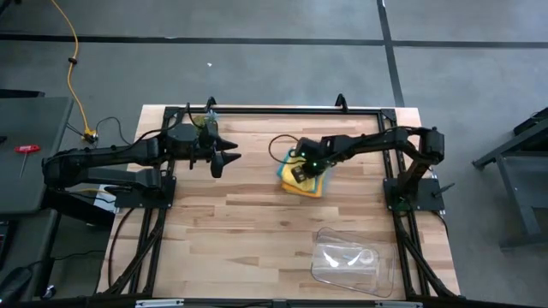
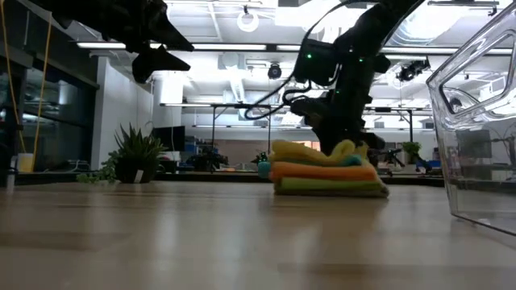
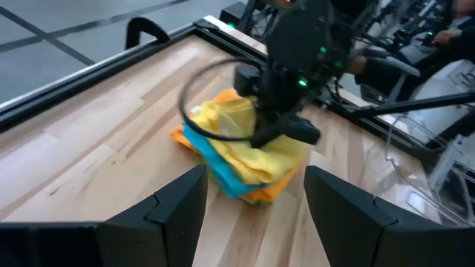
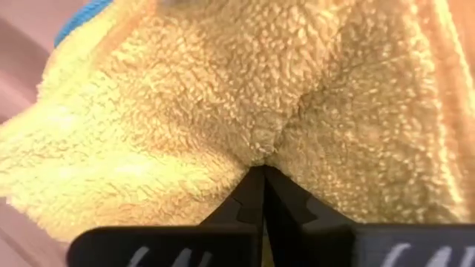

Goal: Fold microfiber towels
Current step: Put the stacked folded cloths into the bin

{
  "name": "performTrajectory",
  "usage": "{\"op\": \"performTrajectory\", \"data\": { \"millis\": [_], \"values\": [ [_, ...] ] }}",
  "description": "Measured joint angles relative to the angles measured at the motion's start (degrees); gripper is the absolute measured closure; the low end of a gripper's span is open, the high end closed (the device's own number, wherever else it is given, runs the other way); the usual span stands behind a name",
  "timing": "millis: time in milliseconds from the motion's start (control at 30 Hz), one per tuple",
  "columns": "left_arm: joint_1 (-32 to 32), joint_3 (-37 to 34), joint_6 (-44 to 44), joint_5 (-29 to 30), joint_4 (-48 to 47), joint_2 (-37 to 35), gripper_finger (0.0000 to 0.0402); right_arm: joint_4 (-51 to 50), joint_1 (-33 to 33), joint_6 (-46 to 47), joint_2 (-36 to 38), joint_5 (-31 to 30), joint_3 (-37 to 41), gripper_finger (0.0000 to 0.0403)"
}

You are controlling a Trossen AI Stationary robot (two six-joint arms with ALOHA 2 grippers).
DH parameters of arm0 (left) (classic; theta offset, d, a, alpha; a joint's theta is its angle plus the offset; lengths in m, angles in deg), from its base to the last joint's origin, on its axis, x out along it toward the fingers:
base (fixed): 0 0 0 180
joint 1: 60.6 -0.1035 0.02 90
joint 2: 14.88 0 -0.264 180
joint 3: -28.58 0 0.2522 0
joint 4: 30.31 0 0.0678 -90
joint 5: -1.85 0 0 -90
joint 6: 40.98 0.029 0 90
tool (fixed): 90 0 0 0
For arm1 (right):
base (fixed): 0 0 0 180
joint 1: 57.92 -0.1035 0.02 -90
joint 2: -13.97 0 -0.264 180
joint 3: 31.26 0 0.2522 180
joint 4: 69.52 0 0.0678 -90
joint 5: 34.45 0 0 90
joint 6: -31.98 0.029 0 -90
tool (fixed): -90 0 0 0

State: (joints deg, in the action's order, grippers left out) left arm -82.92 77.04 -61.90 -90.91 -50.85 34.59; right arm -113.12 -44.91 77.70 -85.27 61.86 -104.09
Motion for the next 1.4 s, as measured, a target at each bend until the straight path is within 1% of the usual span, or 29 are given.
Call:
{"op": "performTrajectory", "data": {
  "millis": [100,167,367,467,600,967,1133,1233,1400],
  "values": [
    [0.00,0.00,-0.01,-1.93,0.02,0.00,0.0186,0.41,0.55,2.44,0.00,0.09,0.02,0.0403],
    [0.00,0.00,0.01,-2.17,0.01,0.00,0.0186,-0.77,0.53,3.12,0.00,0.13,0.02,0.0403],
    [0.00,0.00,0.03,-2.10,0.07,0.00,0.0186,-5.34,0.34,0.47,1.34,0.26,0.04,0.0403],
    [0.00,0.00,0.01,-2.01,0.08,0.00,0.0186,-8.93,0.51,-4.70,2.26,0.22,-0.72,0.0403],
    [0.00,0.00,-0.07,-1.93,0.10,0.00,0.0186,-12.52,0.62,-15.42,1.90,0.22,-1.18,0.0403],
    [0.00,0.00,-1.52,-1.64,0.15,0.00,0.0186,-12.62,1.23,-35.95,-2.49,0.78,-1.36,0.0403],
    [0.00,0.00,-1.63,-1.53,0.15,0.00,0.0186,-12.94,1.19,-43.40,-2.76,-0.67,-2.31,0.0403],
    [0.00,0.00,-1.62,-1.51,0.17,0.00,0.0186,-13.23,1.24,-47.90,-2.88,-3.22,-3.72,0.0403],
    [0.00,0.00,-2.00,-1.51,0.17,0.00,0.0186,-13.93,1.28,-51.14,-2.91,-5.08,-4.90,0.0403]
  ]
}}
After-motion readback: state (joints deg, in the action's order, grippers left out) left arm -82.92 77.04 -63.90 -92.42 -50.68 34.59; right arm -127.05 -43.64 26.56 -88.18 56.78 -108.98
